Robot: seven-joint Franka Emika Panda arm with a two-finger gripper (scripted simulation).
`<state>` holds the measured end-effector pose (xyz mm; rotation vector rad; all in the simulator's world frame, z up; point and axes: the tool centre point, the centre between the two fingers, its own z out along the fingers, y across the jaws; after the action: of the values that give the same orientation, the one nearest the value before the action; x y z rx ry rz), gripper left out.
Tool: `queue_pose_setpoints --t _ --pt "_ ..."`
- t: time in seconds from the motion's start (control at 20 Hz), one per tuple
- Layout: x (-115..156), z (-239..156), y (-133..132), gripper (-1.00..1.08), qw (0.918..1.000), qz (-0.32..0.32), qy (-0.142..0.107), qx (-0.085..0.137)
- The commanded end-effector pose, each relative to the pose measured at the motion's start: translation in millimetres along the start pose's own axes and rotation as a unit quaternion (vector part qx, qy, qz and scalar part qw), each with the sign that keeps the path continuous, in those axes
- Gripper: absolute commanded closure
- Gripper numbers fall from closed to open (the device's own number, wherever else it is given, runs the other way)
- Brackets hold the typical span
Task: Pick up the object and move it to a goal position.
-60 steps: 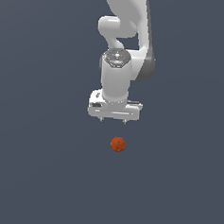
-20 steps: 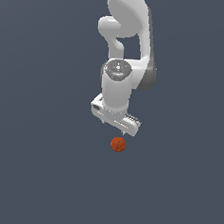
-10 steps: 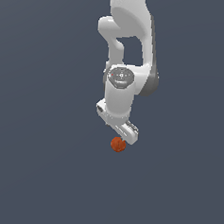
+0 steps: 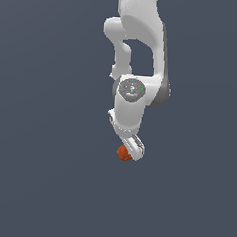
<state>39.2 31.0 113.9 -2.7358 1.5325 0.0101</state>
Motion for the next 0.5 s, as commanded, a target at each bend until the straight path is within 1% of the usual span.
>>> queue_pose_setpoints --t 0.0,0.2,0.45 --pt "-0.9 3.9 -3.2 -0.92 0.9995 0.032 0.001 0.000" --pt "-2.2 9.0 -7.3 -0.92 0.9973 0.074 0.002 0.000" --pt "-3.4 13.7 -10.9 -0.92 0.9938 0.111 0.003 0.000"
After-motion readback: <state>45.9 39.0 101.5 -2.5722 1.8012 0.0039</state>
